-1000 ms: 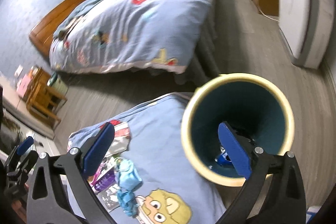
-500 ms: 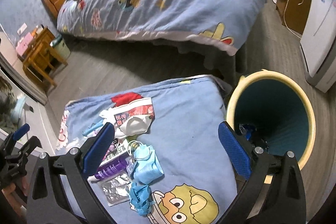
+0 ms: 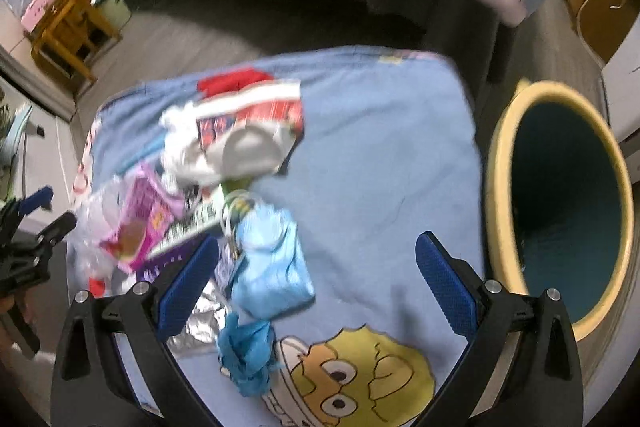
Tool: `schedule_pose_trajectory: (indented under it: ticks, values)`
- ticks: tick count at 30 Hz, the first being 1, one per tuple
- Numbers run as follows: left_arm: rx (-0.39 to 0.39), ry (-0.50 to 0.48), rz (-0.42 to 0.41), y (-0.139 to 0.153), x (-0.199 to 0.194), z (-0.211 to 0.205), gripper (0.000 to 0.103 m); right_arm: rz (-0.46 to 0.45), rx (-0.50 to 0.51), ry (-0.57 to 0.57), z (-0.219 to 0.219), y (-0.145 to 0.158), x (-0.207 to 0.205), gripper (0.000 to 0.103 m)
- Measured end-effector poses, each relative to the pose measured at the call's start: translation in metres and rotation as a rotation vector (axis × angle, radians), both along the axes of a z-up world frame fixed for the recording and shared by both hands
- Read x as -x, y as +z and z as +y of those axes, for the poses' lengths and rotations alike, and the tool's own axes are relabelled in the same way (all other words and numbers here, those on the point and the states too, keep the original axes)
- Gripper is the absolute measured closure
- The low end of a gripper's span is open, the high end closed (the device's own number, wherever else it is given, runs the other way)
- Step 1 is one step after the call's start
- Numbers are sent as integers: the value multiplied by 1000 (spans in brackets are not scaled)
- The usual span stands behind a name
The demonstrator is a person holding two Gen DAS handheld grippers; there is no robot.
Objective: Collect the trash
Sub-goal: 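Grasp the clear plastic bag with the left tool while the right grasps the blue mask, then carry the mask and plastic bag over the bin and release both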
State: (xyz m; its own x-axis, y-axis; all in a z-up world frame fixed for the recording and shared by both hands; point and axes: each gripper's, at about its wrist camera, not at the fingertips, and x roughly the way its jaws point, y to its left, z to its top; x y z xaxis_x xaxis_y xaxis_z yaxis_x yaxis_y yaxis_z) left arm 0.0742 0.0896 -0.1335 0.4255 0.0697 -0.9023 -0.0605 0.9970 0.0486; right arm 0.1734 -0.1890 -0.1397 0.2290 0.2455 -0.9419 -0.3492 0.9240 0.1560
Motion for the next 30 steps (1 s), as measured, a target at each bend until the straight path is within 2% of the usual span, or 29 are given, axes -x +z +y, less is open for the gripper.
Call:
schedule_pose_trajectory:
  ticks: [5, 8, 11, 12, 14, 15, 16, 22, 30]
  values:
    - [7, -31, 51, -12, 1, -5, 22, 78, 15, 64, 11, -17, 10, 14]
    - [7, -51, 71, -16, 1, -9, 31, 129, 27, 99, 17, -28, 15, 26]
    - [24, -61, 98, -21, 0, -11, 43, 167, 32, 126, 21, -38, 18, 45]
    - [31, -64, 106, -22, 0, -11, 46, 176, 29, 135, 22, -40, 19, 55]
    - [42, -76, 119, -24, -1, -12, 60, 178, 39, 145, 23, -41, 19, 62]
    - [40, -81, 125, -24, -1, -14, 63, 177, 35, 148, 23, -40, 19, 65]
    - [37, -86, 128, -25, -2, -14, 70, 177, 25, 147, 22, -38, 18, 68]
    - [18, -116, 125, -20, 0, -24, 94, 146, 4, 126, 14, -25, 16, 75]
    - [10, -132, 28, 13, 12, -34, 98, 61, -26, 73, -6, 16, 23, 77]
